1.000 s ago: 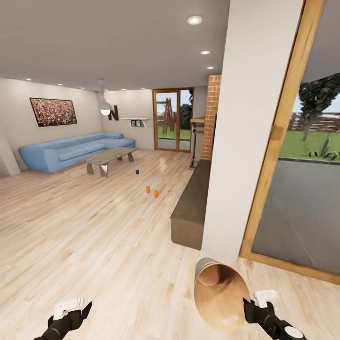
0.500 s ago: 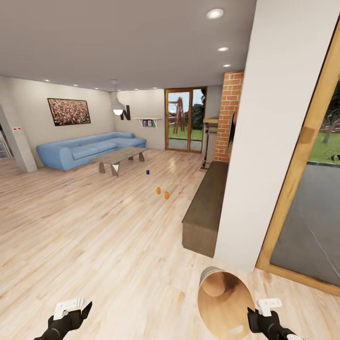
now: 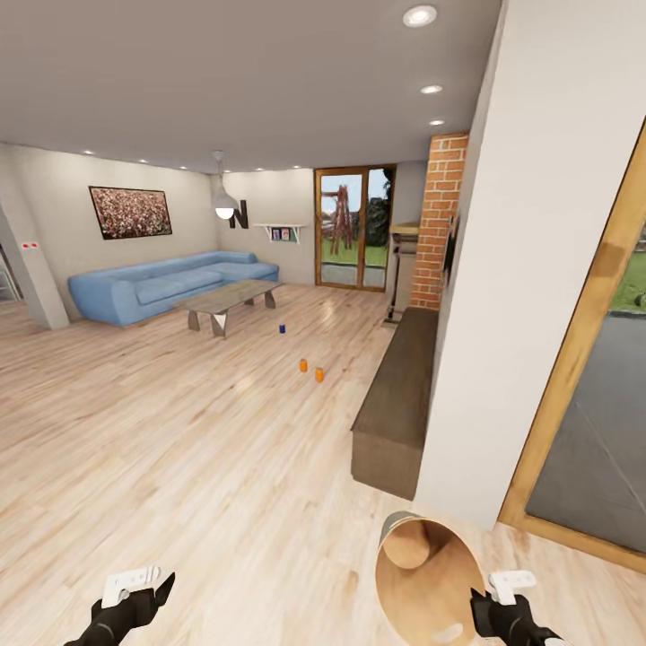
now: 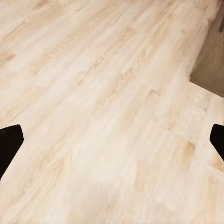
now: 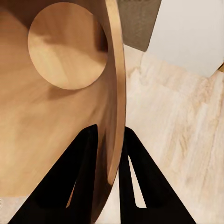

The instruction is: Put the three can of soda from the living room inside the tash can in the kitchen.

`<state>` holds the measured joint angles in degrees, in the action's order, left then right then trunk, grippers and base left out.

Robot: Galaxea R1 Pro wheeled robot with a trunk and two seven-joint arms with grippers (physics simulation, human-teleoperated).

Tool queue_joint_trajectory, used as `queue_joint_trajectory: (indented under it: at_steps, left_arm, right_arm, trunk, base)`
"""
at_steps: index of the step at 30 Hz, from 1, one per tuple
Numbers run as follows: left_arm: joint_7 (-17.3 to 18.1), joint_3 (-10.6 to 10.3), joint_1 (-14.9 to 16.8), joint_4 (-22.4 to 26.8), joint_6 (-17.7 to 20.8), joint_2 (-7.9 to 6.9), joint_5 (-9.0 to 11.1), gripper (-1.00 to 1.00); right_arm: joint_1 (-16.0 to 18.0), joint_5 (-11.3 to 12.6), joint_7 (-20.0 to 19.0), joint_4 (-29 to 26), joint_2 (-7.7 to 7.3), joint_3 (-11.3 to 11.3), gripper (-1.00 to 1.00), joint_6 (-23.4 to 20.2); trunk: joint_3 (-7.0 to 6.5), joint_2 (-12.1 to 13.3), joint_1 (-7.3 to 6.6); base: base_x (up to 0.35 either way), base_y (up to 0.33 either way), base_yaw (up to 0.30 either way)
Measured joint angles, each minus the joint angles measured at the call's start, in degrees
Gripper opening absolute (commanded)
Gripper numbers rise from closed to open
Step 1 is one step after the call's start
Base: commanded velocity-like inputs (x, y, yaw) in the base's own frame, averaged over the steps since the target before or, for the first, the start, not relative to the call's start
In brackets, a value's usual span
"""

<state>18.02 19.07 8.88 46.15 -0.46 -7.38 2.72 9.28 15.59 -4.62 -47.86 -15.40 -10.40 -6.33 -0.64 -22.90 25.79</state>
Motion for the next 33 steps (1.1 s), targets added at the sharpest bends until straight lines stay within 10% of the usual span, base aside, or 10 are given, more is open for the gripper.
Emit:
queue_joint_trajectory:
  at_steps: [33]
  left_arm:
    - [0.00, 0.01, 0.00, 0.00, 0.15, 0.00, -0.01, 1.00]
  right_arm:
    - [0.00, -0.14, 0.02, 0.07, 1.60, -0.02, -1.00, 0.00]
  trunk:
    - [-0.19, 0.00, 0.00]
  base:
    - [0.190, 0.039, 0.139]
